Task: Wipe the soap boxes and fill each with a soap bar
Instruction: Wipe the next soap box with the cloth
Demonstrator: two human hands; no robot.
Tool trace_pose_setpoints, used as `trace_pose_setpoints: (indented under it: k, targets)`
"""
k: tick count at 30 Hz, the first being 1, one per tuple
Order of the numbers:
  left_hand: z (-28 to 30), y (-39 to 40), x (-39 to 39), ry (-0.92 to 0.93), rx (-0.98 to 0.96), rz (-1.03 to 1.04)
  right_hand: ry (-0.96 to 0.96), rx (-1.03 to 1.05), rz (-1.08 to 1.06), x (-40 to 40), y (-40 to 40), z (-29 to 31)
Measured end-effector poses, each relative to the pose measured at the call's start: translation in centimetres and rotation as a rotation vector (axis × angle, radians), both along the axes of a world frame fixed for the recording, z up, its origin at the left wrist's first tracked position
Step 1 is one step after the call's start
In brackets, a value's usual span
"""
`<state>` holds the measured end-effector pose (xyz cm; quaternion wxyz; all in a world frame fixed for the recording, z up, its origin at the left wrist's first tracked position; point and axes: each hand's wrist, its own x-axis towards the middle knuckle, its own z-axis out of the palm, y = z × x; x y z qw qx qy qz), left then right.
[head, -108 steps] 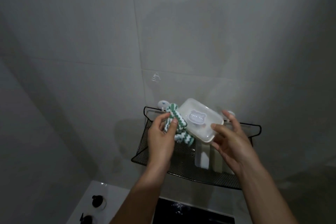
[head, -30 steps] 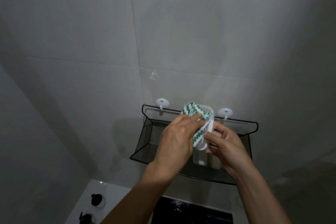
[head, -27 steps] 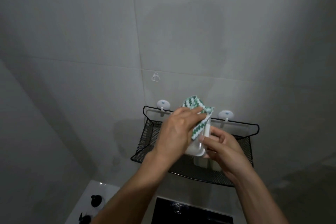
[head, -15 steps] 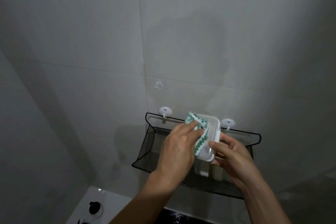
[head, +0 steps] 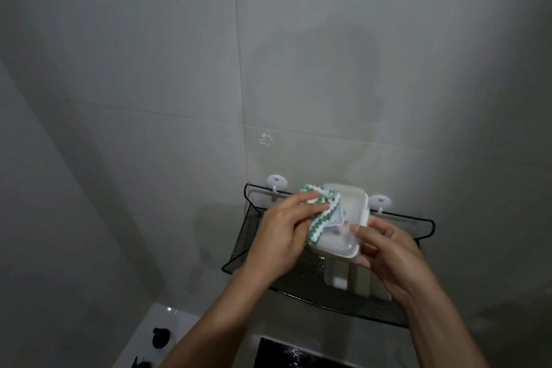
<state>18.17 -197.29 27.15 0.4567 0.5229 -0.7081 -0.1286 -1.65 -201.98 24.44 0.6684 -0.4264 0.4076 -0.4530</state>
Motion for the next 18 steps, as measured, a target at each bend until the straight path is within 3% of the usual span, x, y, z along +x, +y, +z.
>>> trace_pose_setpoints:
  k: [4, 9, 13, 18]
  targets:
    - [-2.1, 1.6, -0.3, -0.046, -0.006, -0.067, -0.016, 0.035, -0.066, -0.4, -0.4, 0.4]
    - [-4.3, 1.8, -0.9, -0.282, -0.034, 0.022, 0.03, 0.015, -0.107, 0.5, -0.2, 0.6]
    - [-4.2, 1.1, -0.7, -0.296, -0.082, 0.1, 0.077, -0.046, -0.078, 1.2, 0.3, 0.6]
    - [-2.7, 0.3, 0.6, -0.185, -0.07, 0.003, 0.108, -0.042, -0.091, 1.3, 0.3, 0.7]
